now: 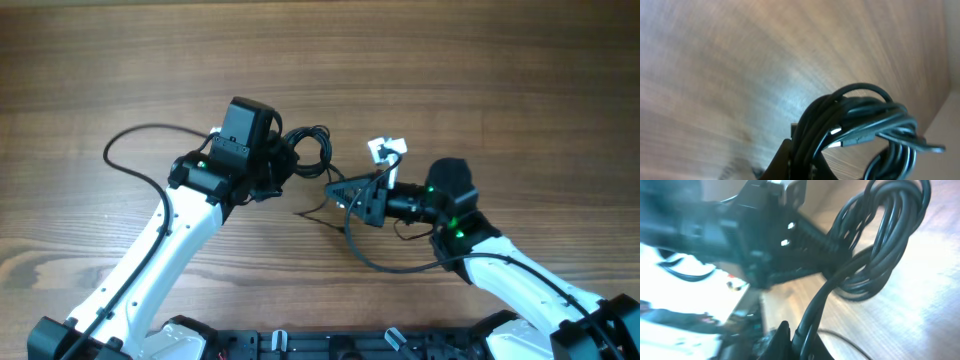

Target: Untangle cables

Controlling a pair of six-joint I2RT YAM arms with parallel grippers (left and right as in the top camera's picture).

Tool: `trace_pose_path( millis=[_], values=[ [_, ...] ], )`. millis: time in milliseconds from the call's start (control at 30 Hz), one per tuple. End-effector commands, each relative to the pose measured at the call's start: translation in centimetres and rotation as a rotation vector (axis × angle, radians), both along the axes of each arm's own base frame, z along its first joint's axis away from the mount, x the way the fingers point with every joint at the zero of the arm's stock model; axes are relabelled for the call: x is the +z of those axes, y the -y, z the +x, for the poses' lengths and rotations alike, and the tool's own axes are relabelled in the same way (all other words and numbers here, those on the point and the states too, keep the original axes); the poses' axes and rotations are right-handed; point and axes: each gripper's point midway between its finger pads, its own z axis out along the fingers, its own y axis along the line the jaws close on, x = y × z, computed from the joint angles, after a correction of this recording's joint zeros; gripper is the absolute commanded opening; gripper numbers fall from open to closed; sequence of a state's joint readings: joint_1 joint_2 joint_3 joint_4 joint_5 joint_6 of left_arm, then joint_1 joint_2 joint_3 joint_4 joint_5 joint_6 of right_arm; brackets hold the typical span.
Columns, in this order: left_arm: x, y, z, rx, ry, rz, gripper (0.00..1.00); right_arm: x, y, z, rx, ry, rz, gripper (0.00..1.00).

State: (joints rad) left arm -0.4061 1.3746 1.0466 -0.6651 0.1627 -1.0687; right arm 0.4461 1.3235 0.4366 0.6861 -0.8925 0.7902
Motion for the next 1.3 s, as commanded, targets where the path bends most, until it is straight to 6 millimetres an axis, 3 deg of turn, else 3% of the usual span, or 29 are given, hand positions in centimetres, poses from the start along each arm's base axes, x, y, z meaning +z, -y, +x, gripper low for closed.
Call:
trace_pose_path(
  millis=[0,167,267,400,533,733,833,1033,1200,1267],
  values=[
    [1.0,-0.6,2.3,-0.183,0.207,0.183,0.04,2.0,0.1,-2.3,0.131,-0.114,0.073,0.04],
    [2.9,5.0,1.6,-0.468,0.396,0.198,0.04,1.7,0.5,-0.1,-0.003,-0.122,0.066,0.04],
    [2.6,6.6,0.2,-0.582,0.421,0.240,0.04,1.5,1.0,1.8,-0.120,-0.154,0.070,0.04],
    [1.8,6.9,-1.2,-0.637,0.388,0.277,0.04,1.7,1.5,3.2,-0.209,-0.171,0.087,0.04],
    [1.4,6.4,-1.3,-0.630,0.373,0.302,0.04,2.6,1.6,3.6,-0.228,-0.136,0.114,0.04],
    [1.8,6.6,-1.0,-0.623,0.393,0.293,0.04,-1.7,3.2,5.2,-0.397,-0.291,0.007,0.04],
    [2.2,7.8,-1.5,-0.661,0.405,0.230,0.04,-2.9,3.5,5.1,-0.413,-0.315,-0.034,0.04],
    [2.8,10.4,-4.3,-0.912,0.448,0.104,0.04,-3.4,5.2,7.1,-0.562,-0.295,-0.052,0.04],
    [4.2,12.6,-6.9,-1.100,0.515,-0.044,0.04,-2.7,5.5,7.9,-0.601,-0.283,-0.017,0.05],
    [4.1,12.4,-7.0,-1.105,0.513,-0.038,0.04,-2.1,5.4,8.0,-0.596,-0.257,0.000,0.15]
  ],
)
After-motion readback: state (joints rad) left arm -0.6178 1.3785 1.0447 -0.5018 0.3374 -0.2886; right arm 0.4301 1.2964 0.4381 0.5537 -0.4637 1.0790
